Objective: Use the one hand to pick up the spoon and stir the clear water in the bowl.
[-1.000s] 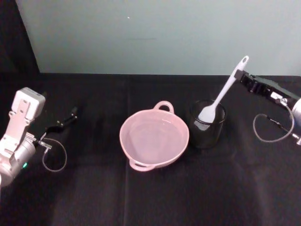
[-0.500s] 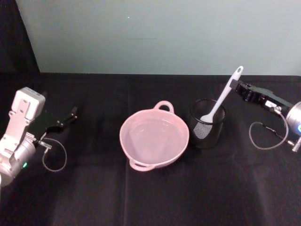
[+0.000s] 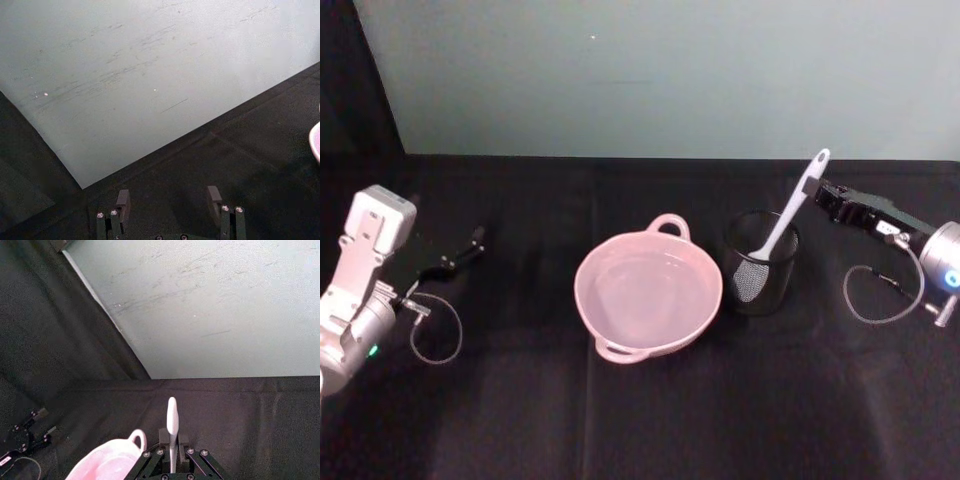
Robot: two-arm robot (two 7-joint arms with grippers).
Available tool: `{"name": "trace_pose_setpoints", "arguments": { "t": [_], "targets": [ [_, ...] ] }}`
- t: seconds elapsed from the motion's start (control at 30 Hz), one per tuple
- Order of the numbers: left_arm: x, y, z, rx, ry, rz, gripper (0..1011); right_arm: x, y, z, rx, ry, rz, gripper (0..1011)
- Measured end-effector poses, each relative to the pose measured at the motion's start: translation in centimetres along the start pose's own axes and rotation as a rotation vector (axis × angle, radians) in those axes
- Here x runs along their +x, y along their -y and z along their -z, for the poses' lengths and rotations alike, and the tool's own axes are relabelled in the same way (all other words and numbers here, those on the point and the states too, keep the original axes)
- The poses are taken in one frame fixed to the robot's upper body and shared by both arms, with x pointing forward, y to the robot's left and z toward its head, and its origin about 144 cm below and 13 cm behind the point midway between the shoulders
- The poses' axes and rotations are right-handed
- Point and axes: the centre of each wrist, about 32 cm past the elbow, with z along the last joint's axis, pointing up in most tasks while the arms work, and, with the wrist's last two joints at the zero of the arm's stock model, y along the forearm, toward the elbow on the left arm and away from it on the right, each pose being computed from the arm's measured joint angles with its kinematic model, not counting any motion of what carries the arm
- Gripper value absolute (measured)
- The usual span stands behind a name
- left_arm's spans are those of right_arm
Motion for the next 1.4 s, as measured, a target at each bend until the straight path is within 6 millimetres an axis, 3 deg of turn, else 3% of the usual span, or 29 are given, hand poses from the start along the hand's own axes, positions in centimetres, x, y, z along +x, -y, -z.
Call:
{"name": "trace_pose_setpoints", "arguments": {
  "t": [0.57,0.67,0.73,0.87,1.07,1.4],
  "targets": [
    [0.00,0.00,0.00,0.000,0.000,0.000,1011,0.03,-0.01,0.05,-0.001,-0.002,0.008,100],
    [0.00,0.00,0.00,0.000,0.000,0.000,1011,0.02,-0.02,0.05,-0.001,-0.001,0.007,137],
    [0.00,0.00,0.00,0.000,0.000,0.000,1011,0.02,-0.02,0.05,-0.001,-0.001,0.007,230],
    [0.00,0.00,0.00,0.000,0.000,0.000,1011,0.01,-0.02,0.05,-0.001,0.000,0.007,308],
    [0.00,0.00,0.00,0.000,0.000,0.000,1011,0.00,-0.02,0.06,-0.001,0.000,0.006,548],
    [0.00,0.00,0.00,0.000,0.000,0.000,1011,-0.01,-0.02,0.06,-0.001,0.000,0.005,822]
  ]
}}
